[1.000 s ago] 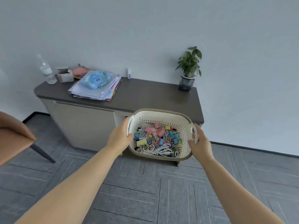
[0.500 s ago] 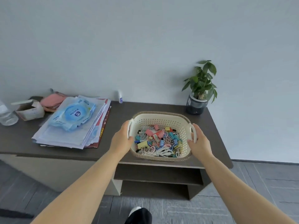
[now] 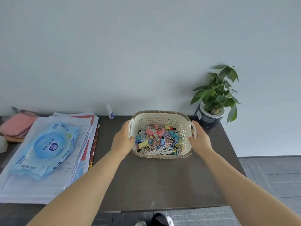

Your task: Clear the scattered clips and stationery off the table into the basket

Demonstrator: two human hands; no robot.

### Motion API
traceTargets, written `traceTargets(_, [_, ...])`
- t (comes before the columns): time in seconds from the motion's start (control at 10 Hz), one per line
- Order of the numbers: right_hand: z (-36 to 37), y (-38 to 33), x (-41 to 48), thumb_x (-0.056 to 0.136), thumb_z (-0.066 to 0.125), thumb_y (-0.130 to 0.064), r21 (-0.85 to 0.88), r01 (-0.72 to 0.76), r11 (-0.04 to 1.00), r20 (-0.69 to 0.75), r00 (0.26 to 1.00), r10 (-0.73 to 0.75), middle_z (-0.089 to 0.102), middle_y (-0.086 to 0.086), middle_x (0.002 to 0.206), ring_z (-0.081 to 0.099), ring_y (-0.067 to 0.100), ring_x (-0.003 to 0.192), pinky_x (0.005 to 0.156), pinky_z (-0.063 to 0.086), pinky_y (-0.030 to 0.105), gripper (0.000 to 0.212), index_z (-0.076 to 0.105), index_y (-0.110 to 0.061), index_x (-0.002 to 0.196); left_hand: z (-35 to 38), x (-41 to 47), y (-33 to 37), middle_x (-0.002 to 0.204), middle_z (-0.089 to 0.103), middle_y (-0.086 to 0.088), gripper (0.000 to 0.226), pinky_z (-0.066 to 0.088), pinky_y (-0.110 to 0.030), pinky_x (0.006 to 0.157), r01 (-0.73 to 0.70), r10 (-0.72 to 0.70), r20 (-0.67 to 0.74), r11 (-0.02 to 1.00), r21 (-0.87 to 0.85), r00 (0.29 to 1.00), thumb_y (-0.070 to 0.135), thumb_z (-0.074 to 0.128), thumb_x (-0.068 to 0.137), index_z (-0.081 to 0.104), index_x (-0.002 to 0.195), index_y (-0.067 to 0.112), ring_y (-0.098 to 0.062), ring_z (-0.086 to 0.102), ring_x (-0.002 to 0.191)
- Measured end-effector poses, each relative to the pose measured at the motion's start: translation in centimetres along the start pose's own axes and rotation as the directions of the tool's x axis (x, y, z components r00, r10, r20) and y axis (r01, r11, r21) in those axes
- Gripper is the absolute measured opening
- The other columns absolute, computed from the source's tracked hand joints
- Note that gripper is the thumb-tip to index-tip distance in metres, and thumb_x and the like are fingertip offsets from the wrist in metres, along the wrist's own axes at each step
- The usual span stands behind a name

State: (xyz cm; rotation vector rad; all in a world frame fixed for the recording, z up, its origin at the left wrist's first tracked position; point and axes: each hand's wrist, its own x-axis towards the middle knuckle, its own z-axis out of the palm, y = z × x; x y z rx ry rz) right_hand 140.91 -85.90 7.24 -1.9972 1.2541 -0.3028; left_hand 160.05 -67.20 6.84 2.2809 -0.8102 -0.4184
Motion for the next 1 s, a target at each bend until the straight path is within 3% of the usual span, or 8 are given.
traceTargets(0.1, [0.1,0.0,2.5,0.087,0.049,-0.011,-0.009,-0.019,1.000,0.019,1.000,0.019,0.054,0.006,0.134,0.052,0.031,0.120,0.096,0.045,0.040,0.060,0.030,-0.028,0.141,0.8,1.8,0.2,0.126,0.056,-0.009,0.062,0.051,-0.033,0.074,0.032,-0.031,0.015,0.999,-0.024,0.999,0.003,0.051,0.087,0.028,0.140,0.021,-0.028,0.058,0.106])
traceTargets(0.3, [-0.2,0.9,7.1,0.085,0.045,-0.004,-0.022,-0.007,1.000,0.043,0.999,0.008,0.059,0.012,0.125,0.058,0.032,0.105,0.080,0.046,0.034,0.060,0.033,-0.028,0.139,2.4,5.0,1.5,0.125,0.057,-0.010,0.061,0.047,-0.031,0.073,0.095,-0.095,0.021,0.994,-0.047,0.995,0.003,0.050,0.086,0.029,0.141,0.020,-0.029,0.058,0.106])
traceTargets(0.5, [-0.3,0.6,9.9,0.087,0.043,-0.006,-0.054,0.011,0.998,0.086,0.996,-0.007,0.055,0.012,0.129,0.058,0.032,0.101,0.072,0.042,0.029,0.063,0.026,-0.031,0.142,3.0,7.7,2.1,0.125,0.057,-0.011,0.060,0.042,-0.030,0.069,0.139,-0.137,0.046,0.990,-0.034,0.990,0.002,0.047,0.086,0.029,0.140,0.021,-0.029,0.057,0.104])
traceTargets(0.7, [-0.4,0.1,11.2,0.088,0.042,-0.004,-0.070,0.025,0.997,0.087,0.996,-0.019,0.053,0.013,0.133,0.057,0.033,0.107,0.075,0.044,0.030,0.062,0.025,-0.028,0.144,3.1,9.1,2.8,0.122,0.055,-0.014,0.058,0.039,-0.029,0.063,0.129,-0.129,0.078,0.992,0.009,0.989,0.000,0.044,0.087,0.027,0.140,0.016,-0.020,0.051,0.089])
traceTargets(0.8, [-0.3,0.0,11.4,0.089,0.042,-0.003,-0.076,0.029,0.997,0.078,0.997,-0.023,0.054,0.015,0.131,0.058,0.034,0.103,0.078,0.050,0.037,0.062,0.024,-0.026,0.144,3.0,9.7,2.5,0.120,0.056,-0.014,0.060,0.040,-0.027,0.057,0.128,-0.133,0.102,0.991,0.047,0.986,0.001,0.046,0.087,0.024,0.141,0.016,-0.021,0.052,0.085])
traceTargets(0.9, [-0.4,-0.2,11.1,0.088,0.043,-0.002,-0.104,0.018,0.994,0.097,0.995,-0.008,0.057,0.017,0.125,0.057,0.028,0.085,0.072,0.051,0.036,0.064,0.022,-0.026,0.144,2.5,9.3,2.8,0.114,0.057,-0.017,0.062,0.049,-0.037,0.063,0.156,-0.173,0.164,0.981,0.112,0.971,0.005,0.048,0.088,0.019,0.142,0.015,-0.025,0.055,0.083])
traceTargets(1.0, [-0.7,-0.8,11.3,0.088,0.054,-0.018,-0.169,0.015,0.986,0.153,0.988,0.012,0.052,0.019,0.132,0.057,0.033,0.101,0.084,0.050,0.040,0.070,0.014,-0.022,0.145,1.5,9.6,3.4,0.131,0.050,-0.018,0.077,0.048,-0.042,0.090,0.136,-0.167,0.215,0.979,0.152,0.962,0.017,0.059,0.086,0.009,0.144,0.012,-0.031,0.055,0.107])
